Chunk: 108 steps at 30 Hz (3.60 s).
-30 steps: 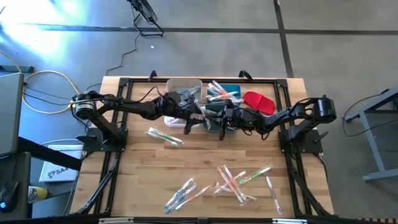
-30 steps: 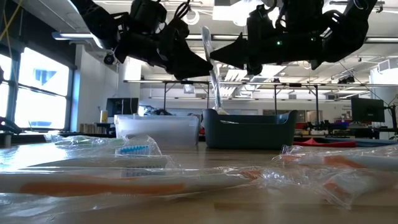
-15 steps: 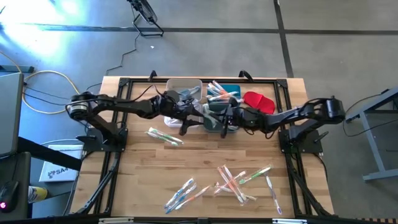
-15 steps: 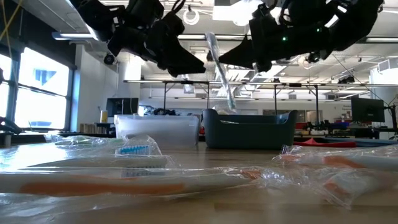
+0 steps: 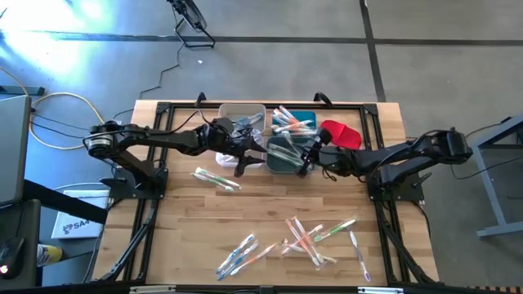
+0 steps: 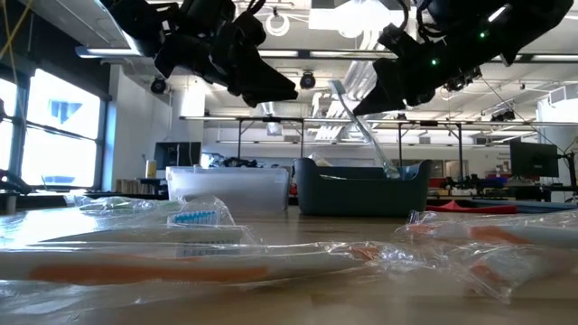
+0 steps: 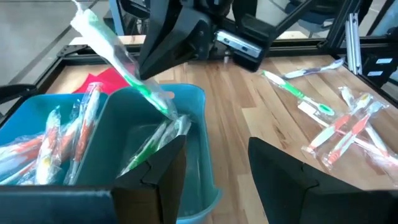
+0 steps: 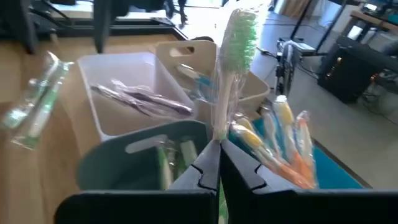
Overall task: Pick & Place Toothbrushes
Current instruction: Put the green toothbrush into the green bin, then put the orange toothbrush into the blue bin
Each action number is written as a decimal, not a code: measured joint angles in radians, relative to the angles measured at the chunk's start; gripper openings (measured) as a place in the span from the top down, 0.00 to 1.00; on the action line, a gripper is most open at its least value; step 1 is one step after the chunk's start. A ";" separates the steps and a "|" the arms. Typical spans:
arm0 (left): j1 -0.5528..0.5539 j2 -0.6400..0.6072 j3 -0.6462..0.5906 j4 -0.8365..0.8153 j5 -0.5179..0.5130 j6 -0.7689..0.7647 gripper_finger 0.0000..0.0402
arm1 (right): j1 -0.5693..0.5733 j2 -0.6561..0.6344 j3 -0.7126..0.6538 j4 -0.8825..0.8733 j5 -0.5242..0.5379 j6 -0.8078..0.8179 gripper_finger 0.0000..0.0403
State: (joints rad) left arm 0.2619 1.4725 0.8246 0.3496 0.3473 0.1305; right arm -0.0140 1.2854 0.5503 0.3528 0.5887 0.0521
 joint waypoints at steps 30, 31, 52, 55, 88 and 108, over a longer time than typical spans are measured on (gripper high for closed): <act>0.000 0.000 0.000 0.041 0.000 -0.011 0.57 | -0.085 0.001 0.001 -0.182 -0.239 0.061 0.99; 0.000 0.000 0.000 0.043 0.000 -0.011 0.57 | -0.087 0.001 0.001 -0.181 -0.253 0.061 0.99; 0.000 0.000 0.000 0.013 0.000 -0.010 0.57 | -0.083 0.018 0.001 -0.115 -0.268 0.053 0.71; 0.000 0.000 0.000 0.003 0.000 -0.010 0.57 | -0.070 -0.006 0.001 -0.107 -0.340 0.051 0.76; 0.000 0.000 0.001 -0.001 0.000 -0.222 0.57 | -0.049 -0.021 0.001 0.056 -0.540 -0.004 1.00; 0.000 0.000 0.001 -0.002 -0.040 -0.252 0.57 | -0.049 -0.021 0.001 0.055 -0.540 -0.004 1.00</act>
State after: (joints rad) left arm 0.2615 1.4727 0.8253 0.3481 0.3071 -0.1219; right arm -0.0631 1.2644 0.5510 0.4080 0.0486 0.0479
